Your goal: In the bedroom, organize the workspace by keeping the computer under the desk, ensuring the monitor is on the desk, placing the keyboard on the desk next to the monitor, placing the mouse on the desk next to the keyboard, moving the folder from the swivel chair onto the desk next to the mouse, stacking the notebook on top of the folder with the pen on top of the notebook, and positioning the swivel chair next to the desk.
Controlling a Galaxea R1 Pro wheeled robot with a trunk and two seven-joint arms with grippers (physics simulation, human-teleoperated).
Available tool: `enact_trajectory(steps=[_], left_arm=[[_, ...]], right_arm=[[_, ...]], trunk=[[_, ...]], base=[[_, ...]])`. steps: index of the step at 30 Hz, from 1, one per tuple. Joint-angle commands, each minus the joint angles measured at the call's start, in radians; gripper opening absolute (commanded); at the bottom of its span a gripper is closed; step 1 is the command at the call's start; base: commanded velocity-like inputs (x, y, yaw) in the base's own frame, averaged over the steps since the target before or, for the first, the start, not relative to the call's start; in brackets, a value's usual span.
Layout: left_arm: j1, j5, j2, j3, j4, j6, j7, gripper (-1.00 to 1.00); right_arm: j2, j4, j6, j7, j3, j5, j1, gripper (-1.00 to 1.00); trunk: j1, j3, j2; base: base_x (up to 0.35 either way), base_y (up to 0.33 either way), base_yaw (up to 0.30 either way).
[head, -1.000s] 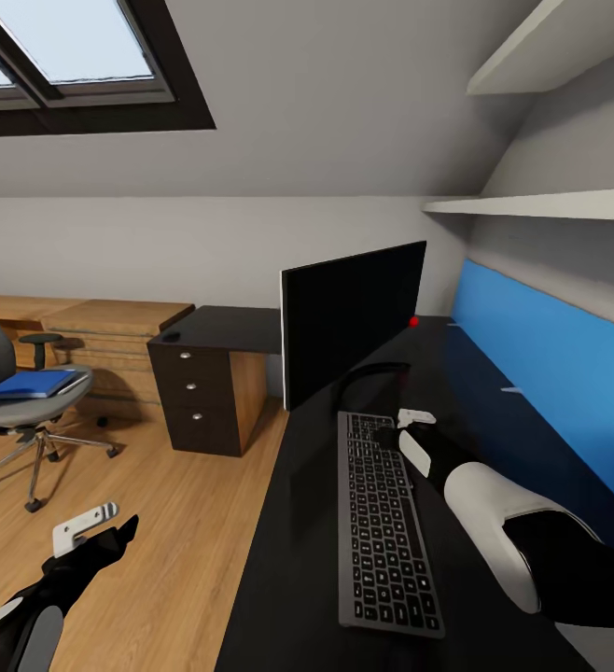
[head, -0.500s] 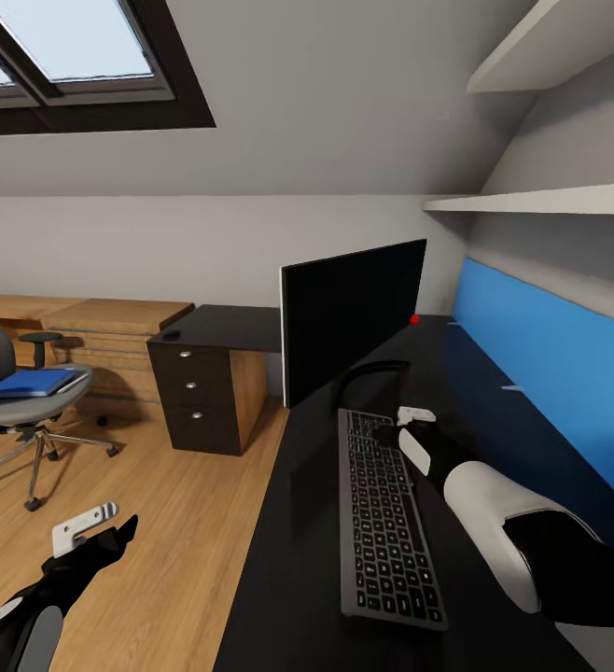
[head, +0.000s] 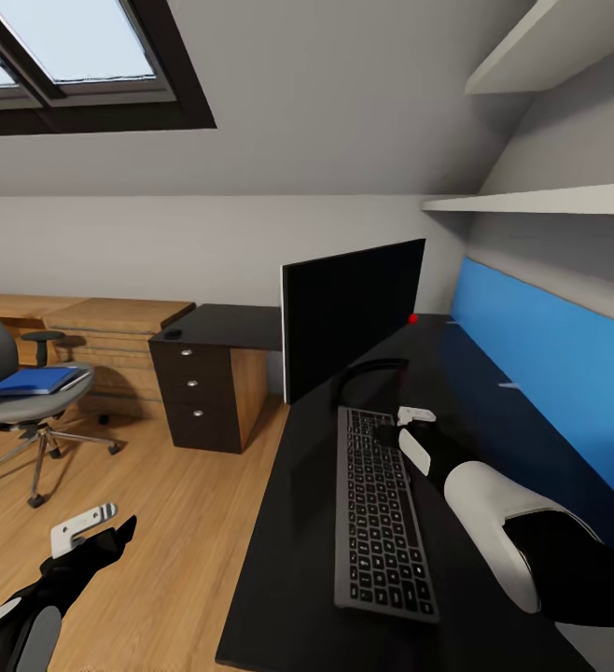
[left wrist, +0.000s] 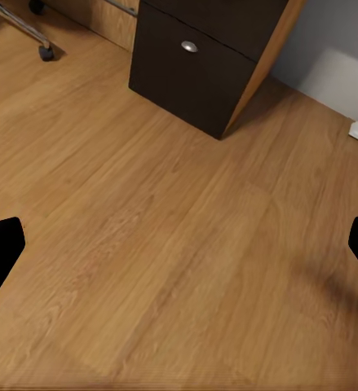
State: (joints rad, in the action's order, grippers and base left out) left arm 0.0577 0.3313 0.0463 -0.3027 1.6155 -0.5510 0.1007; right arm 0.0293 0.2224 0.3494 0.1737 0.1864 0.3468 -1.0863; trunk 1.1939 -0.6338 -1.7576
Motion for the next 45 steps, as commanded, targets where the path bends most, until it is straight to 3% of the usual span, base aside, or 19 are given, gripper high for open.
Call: enact_trajectory(steps=[1,20,45], left_arm=[[0.001,0.011,0.0,0.001,0.001,-0.005,0.008,1.0],[0.001,0.011,0.001,-0.001,0.001,-0.003,0.008,1.0],[0.001,0.011,0.001,-0.003,0.001,-0.003,0.009,1.0]], right_arm=[[-0.001,-0.01,0.005,0.007,0.011,0.017,0.0,1.0],[-0.002,-0.01,0.005,0.007,0.011,0.017,0.0,1.0],[-0.002,-0.009,0.004,0.007,0.012,0.017,0.0,1.0]], trunk=[[0.0,-0.001,0.0],[0.0,-0.001,0.0],[0.0,-0.001,0.0]], base=[[-0.055,0.0,0.0],[-0.09,0.0,0.0],[-0.177,0.0,0.0]])
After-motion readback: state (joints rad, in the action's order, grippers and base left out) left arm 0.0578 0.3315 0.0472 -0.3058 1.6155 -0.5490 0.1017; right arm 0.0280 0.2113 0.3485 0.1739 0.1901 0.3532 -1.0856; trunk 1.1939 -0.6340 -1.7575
